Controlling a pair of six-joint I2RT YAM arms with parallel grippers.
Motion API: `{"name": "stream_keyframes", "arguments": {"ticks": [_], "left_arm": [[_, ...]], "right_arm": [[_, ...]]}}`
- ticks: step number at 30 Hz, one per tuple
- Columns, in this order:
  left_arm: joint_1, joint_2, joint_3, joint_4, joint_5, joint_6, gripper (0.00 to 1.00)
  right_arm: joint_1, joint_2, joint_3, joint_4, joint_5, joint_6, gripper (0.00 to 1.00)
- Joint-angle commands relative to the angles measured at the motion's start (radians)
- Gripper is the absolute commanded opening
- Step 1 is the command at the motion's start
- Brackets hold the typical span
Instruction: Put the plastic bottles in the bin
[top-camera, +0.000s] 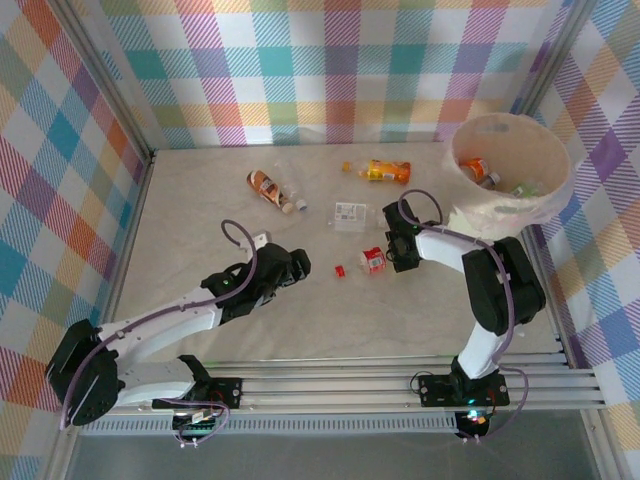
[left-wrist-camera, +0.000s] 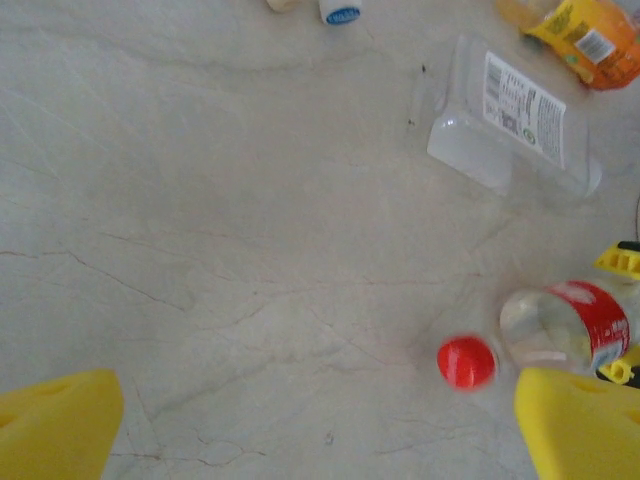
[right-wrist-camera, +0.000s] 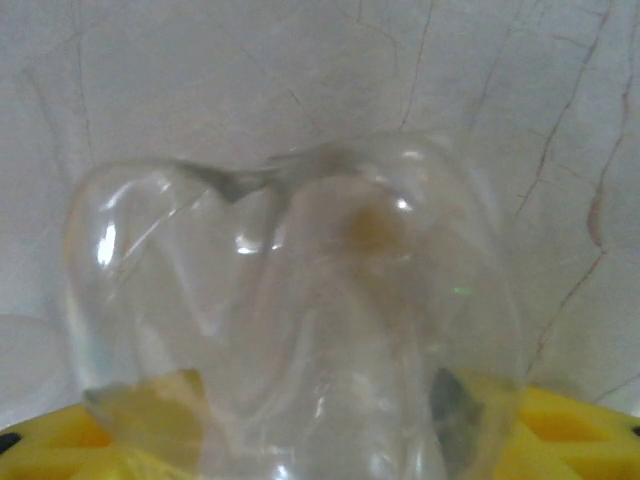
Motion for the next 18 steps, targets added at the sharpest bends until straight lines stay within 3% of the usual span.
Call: {"name": "stream_keyframes", "arguments": {"ticks": [1,8,10,13,18], "left_arm": [[0.012,0.024,0.045,0.024,0.039,0.025,1.00],[0.011,0.059,0.068,0.068,0.079,0.038,1.00],[0.012,0.066,0.078,0.085,0.098,0.047,1.00],[0.011,0.071,0.090,0.120,0.133,0.067,1.00],[0.011,0.047,0.076,0.217,0.146,0.078,1.00]], "right_arm": [[0.010,-0.040,-0.062,0.071,0.015,-0.042,0.60],[0.021,-0.245,-0.211,0.251,0.004,-0.218,0.54],[0.021,-0.302,-0.238,0.322,-0.026,-0.331,0.54],[0.026,-0.380,-0.239,0.330,-0.051,-0.425,0.55],[0.040,-0.496,-0.237,0.453,-0.152,-0.564,0.47]]}}
